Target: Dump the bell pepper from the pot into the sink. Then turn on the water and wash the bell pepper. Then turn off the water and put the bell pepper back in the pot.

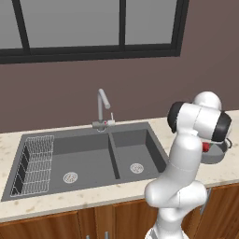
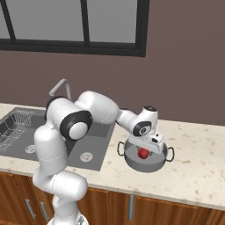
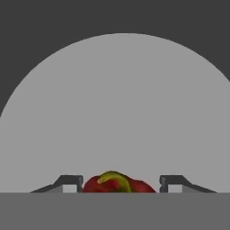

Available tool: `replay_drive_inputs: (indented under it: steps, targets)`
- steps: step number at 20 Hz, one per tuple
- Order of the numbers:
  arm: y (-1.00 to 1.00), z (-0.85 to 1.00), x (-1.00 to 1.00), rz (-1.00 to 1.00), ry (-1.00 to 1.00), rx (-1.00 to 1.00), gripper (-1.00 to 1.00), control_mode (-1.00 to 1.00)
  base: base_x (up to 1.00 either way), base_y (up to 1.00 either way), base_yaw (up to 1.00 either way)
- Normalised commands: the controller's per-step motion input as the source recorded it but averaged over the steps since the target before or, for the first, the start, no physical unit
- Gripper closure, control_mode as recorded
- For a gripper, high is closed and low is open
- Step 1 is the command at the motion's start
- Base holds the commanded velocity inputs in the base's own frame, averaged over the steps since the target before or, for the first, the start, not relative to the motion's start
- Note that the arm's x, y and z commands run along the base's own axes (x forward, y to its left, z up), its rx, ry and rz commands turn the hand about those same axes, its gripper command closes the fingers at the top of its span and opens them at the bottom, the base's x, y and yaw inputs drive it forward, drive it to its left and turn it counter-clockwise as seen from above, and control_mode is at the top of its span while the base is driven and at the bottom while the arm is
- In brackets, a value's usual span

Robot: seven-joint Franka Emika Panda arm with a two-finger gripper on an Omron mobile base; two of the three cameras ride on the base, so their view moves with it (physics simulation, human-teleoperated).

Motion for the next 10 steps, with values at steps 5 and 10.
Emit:
replay_drive_inputs:
  steps: [5,10]
  targets:
    - [-0.01,-0.01,0.06,0.0,0.0,0.0,-1.0,-1.0,0.0,0.0,0.0]
    - [-0.01,0.0,0.01,0.0,0.0,0.0,-1.0,-1.0,0.0,0.0,0.0]
